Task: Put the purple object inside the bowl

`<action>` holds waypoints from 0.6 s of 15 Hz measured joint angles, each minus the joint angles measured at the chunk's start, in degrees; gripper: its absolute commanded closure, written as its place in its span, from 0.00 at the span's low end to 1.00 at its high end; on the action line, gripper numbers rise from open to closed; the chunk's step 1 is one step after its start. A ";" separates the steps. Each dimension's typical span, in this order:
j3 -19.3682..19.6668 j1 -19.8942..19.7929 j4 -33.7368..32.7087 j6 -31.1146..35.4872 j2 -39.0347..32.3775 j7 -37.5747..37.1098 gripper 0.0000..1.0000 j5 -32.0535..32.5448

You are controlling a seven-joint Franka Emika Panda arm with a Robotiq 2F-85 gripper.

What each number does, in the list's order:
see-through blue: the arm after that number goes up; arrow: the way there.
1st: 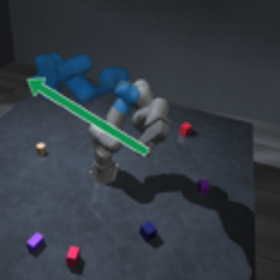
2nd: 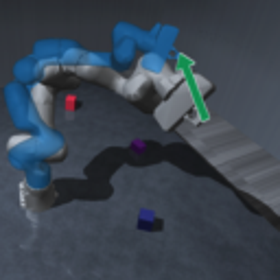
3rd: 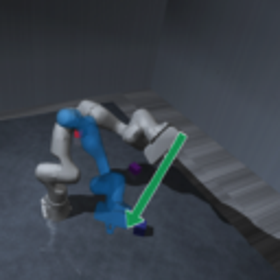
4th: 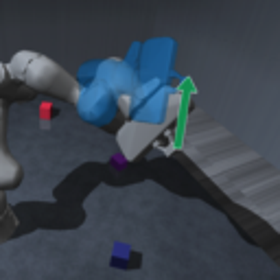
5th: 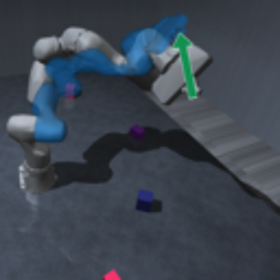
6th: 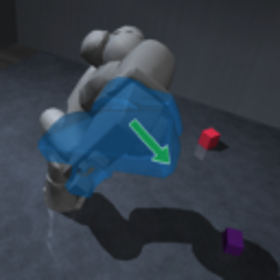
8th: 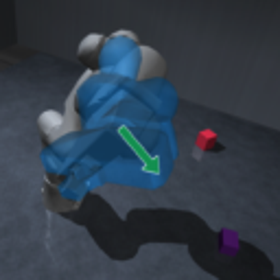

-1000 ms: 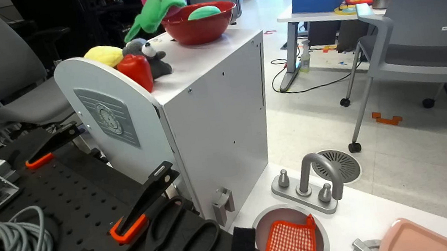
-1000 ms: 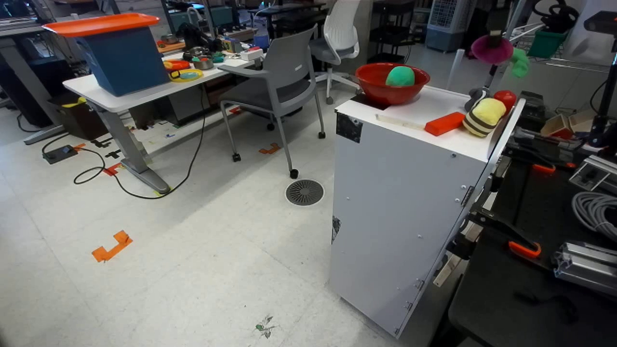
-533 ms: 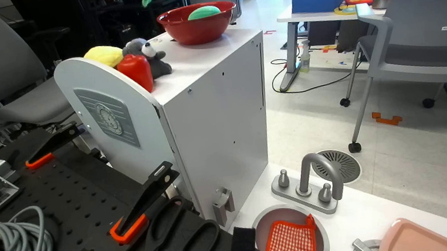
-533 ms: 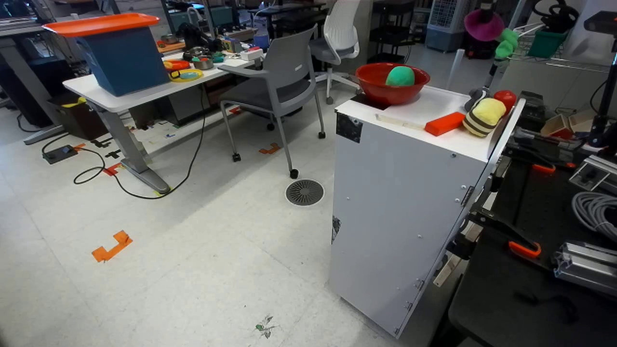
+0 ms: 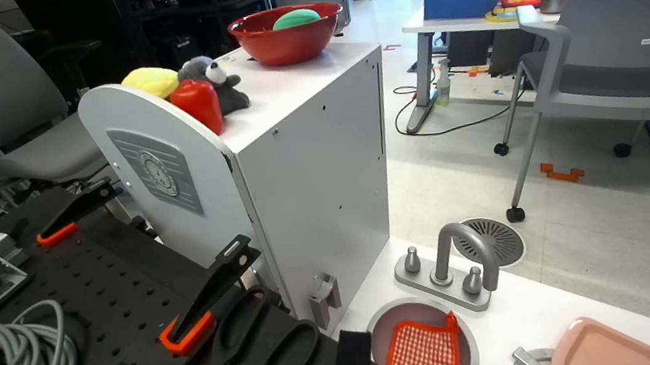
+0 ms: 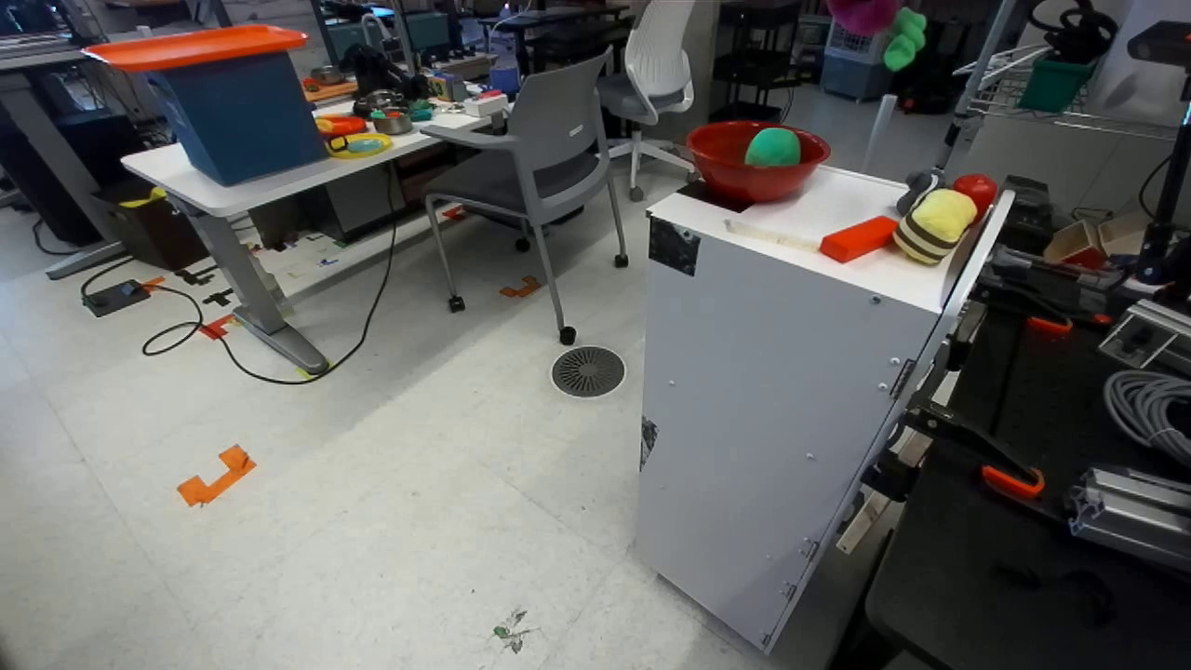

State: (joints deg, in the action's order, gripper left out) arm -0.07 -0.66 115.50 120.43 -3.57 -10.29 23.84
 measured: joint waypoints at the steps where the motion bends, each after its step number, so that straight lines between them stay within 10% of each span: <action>1: -0.51 0.90 -1.64 -0.21 -1.70 0.03 0.98 0.48; 8: -1.54 6.22 -10.53 -2.08 -10.73 -0.69 0.98 2.34; 9: -1.54 6.40 -10.95 -2.08 -11.12 -1.41 0.66 2.30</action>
State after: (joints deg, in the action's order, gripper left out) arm -1.61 5.73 104.56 118.35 -14.70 -11.69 26.14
